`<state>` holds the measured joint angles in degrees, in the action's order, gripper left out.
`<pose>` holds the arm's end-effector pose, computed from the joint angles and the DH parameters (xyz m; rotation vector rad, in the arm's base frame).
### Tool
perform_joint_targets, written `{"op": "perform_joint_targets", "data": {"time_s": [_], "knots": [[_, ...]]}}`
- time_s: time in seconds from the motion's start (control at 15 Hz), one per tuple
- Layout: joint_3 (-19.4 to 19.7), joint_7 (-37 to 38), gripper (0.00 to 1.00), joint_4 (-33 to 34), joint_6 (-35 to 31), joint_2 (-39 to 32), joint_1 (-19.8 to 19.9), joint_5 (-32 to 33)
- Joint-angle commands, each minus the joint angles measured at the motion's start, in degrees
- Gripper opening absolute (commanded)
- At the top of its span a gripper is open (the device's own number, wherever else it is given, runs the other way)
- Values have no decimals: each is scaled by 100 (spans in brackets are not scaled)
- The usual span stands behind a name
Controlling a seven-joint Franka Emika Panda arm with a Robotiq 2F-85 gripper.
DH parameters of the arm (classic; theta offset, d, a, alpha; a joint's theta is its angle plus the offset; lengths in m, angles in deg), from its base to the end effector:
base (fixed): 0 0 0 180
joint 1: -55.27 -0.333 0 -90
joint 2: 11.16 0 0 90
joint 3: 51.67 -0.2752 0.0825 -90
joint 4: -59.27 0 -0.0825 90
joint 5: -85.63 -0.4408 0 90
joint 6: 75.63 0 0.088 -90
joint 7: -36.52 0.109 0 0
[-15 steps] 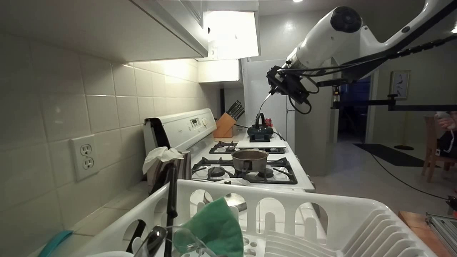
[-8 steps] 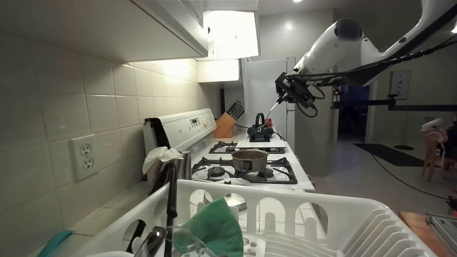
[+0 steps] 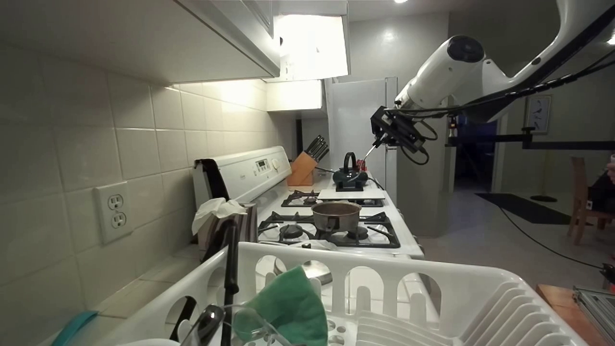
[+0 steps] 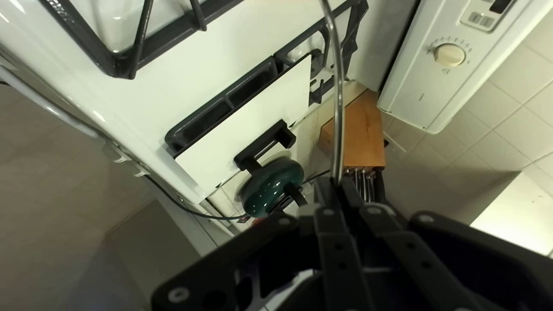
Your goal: Use the fork to remove the green cloth from the pot, put the green cloth in the white drying rack and put the fork back in the pot
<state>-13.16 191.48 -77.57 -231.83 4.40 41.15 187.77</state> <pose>0.5073 -0.1846 0.3601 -1.8372 1.9714 -1.5368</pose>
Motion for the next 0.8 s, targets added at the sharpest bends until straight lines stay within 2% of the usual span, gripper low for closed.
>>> {"op": "perform_joint_targets", "data": {"time_s": [0.0, 0.4, 0.67, 0.73], "knots": [[147, 159, 1, 223, 267, -473, 80, 143], [638, 347, 1, 906, -254, -1609, 82, 76], [611, 215, 1, 1481, -604, -2066, 104, -110], [618, 209, 1, 1637, -1036, -2189, 163, -129]]}}
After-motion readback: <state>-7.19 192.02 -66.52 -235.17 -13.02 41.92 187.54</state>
